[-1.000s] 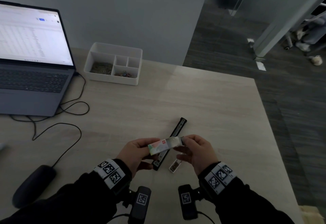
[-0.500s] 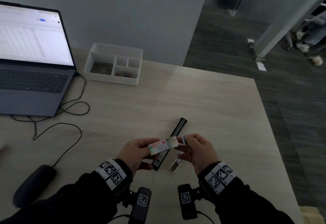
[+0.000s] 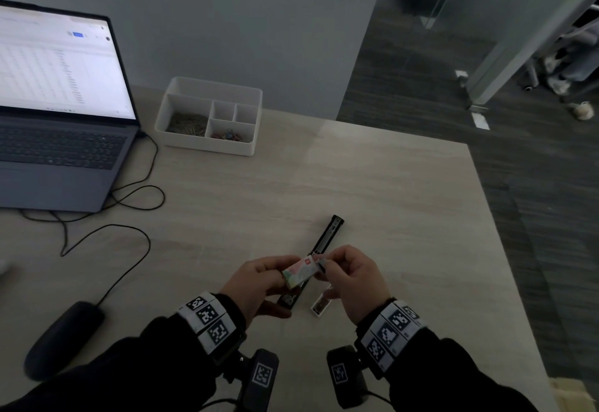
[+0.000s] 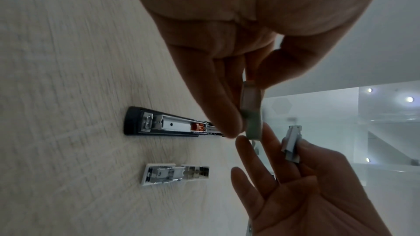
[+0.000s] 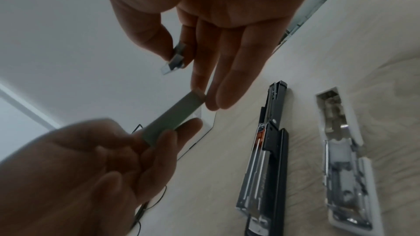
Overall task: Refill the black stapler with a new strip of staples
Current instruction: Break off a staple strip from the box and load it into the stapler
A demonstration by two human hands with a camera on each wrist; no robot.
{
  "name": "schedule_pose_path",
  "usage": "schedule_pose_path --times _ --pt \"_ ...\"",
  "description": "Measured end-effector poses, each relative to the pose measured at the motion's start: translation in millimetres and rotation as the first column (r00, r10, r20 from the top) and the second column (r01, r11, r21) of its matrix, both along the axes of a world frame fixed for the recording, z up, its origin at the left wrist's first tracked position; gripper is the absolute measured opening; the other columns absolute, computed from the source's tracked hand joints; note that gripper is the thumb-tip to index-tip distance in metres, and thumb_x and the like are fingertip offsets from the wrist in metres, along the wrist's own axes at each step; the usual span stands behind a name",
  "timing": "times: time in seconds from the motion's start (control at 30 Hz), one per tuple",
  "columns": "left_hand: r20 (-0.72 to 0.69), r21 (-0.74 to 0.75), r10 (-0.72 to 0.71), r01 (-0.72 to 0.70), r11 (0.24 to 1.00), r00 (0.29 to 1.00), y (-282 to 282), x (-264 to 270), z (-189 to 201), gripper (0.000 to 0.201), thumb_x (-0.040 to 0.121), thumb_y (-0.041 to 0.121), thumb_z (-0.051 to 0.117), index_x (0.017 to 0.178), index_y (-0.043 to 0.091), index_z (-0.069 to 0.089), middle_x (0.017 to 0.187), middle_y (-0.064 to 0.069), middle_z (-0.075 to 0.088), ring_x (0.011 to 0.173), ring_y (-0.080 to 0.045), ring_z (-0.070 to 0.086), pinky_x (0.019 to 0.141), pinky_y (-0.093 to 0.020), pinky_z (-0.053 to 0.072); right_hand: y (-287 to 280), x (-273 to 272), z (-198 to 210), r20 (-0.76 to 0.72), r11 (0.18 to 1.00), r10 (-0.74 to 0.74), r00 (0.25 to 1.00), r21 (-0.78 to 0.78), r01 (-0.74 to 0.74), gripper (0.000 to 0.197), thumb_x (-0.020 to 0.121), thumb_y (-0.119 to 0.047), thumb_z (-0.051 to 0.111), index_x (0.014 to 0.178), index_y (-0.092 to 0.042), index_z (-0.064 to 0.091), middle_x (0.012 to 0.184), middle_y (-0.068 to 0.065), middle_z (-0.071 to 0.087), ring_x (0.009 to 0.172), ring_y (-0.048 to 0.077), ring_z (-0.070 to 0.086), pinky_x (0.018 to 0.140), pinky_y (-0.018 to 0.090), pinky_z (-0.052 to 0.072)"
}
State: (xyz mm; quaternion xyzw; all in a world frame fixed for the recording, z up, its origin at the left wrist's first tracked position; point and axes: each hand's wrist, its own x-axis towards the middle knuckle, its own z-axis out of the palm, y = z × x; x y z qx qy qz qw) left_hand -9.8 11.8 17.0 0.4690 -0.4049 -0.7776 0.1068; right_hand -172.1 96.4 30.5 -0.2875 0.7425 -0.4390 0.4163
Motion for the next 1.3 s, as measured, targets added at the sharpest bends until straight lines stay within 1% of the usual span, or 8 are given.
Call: schedule_pose_path --times 0.17,0.33,0.43,0.8,0.97,1.07,1.13,1.3 --pt "0.059 -0.071 -0.045 0.049 0.996 0.997 -0.9 -1.2 0.1 0.019 0.091 0.017 0.062 0.109 0.018 0.065 0.105 -0.012 0.071 0.091 -0.026 0.073 0.064 -0.040 0.061 -2.3 7.1 1.4 -0.030 0.999 0.040 0.999 0.013 -0.039 0.025 0.087 -0.015 0.065 0.067 -0.029 0.065 0.078 0.013 0.074 0.059 0.019 0.057 0.063 0.056 0.056" --pt "0.174 -0.260 -0.170 0.212 0.942 0.970 -9.4 -0.2 -8.9 0.027 0.087 0.024 0.066 0.114 0.028 0.060 0.087 0.000 0.071 0.071 -0.010 0.069 0.064 -0.031 0.058 -7.4 4.5 -3.7 0.026 0.999 0.017 1.000 0.043 -0.018 0.014 0.088 -0.017 0.063 0.075 -0.017 0.064 0.083 0.009 0.077 0.071 0.027 0.070 0.060 0.041 0.059" --pt "0.329 -0.350 -0.038 0.160 0.923 0.943 -26.1 4.9 -29.9 0.026 0.082 0.029 0.072 0.105 0.020 0.064 0.088 -0.004 0.075 0.073 -0.016 0.067 0.074 -0.036 0.057 -6.7 -5.7 -11.3 0.121 0.993 -0.088 0.989 0.090 0.077 0.009 0.090 -0.013 0.060 0.084 -0.008 0.065 0.087 0.009 0.077 0.074 0.020 0.072 0.056 0.033 0.057" --pt "0.795 -0.451 0.030 0.556 0.699 0.606 -69.5 25.8 -81.1 0.032 0.073 0.053 0.066 0.097 0.033 0.072 0.106 -0.002 0.064 0.098 -0.022 0.064 0.093 -0.031 0.050 4.1 -21.7 -31.2 0.268 0.972 -0.181 0.946 0.197 0.130 0.013 0.088 -0.015 0.064 0.076 -0.010 0.064 0.076 0.011 0.066 0.057 0.017 0.058 0.051 0.030 0.051" --pt "0.543 -0.571 0.087 0.291 0.767 0.835 -53.4 4.2 -48.9 0.014 0.081 0.032 0.069 0.092 0.023 0.071 0.096 0.001 0.065 0.088 -0.019 0.065 0.085 -0.032 0.053 -1.0 -11.4 -30.4 0.376 0.972 -0.217 0.901 0.167 0.164 0.015 0.088 -0.011 0.062 0.073 -0.010 0.065 0.073 0.009 0.064 0.051 0.017 0.052 0.044 0.026 0.046" --pt "0.258 -0.250 -0.053 0.119 0.961 0.965 -32.8 -17.5 -21.2 0.020 0.085 0.037 0.065 0.092 0.019 0.073 0.094 -0.002 0.074 0.088 -0.021 0.070 0.069 -0.033 0.058 -7.6 -2.0 -30.3 0.429 0.973 -0.222 0.876 0.150 0.173 0.013 0.088 -0.012 0.063 0.075 -0.010 0.064 0.070 0.007 0.063 0.050 0.015 0.053 0.045 0.027 0.045" --pt "0.106 -0.058 -0.097 0.103 0.993 0.990 -21.4 -28.2 -10.2 0.026 0.085 0.036 0.068 0.097 0.014 0.075 0.099 -0.008 0.076 0.091 -0.023 0.072 0.069 -0.035 0.060 -12.5 3.2 -31.4 0.411 0.973 -0.224 0.884 0.141 0.181 0.014 0.088 -0.014 0.064 0.075 -0.011 0.065 0.068 0.007 0.063 0.051 0.015 0.055 0.047 0.029 0.045" --pt "0.026 0.002 0.037 -0.037 0.999 0.999 -11.1 -36.0 -8.5 0.017 0.085 0.018 0.070 0.097 0.007 0.076 0.095 -0.015 0.076 0.086 -0.025 0.071 0.064 -0.031 0.058 -16.7 8.8 -32.9 0.281 0.983 -0.168 0.945 0.124 0.138 0.008 0.088 -0.017 0.065 0.083 -0.012 0.070 0.074 0.005 0.069 0.061 0.014 0.062 0.053 0.030 0.050"
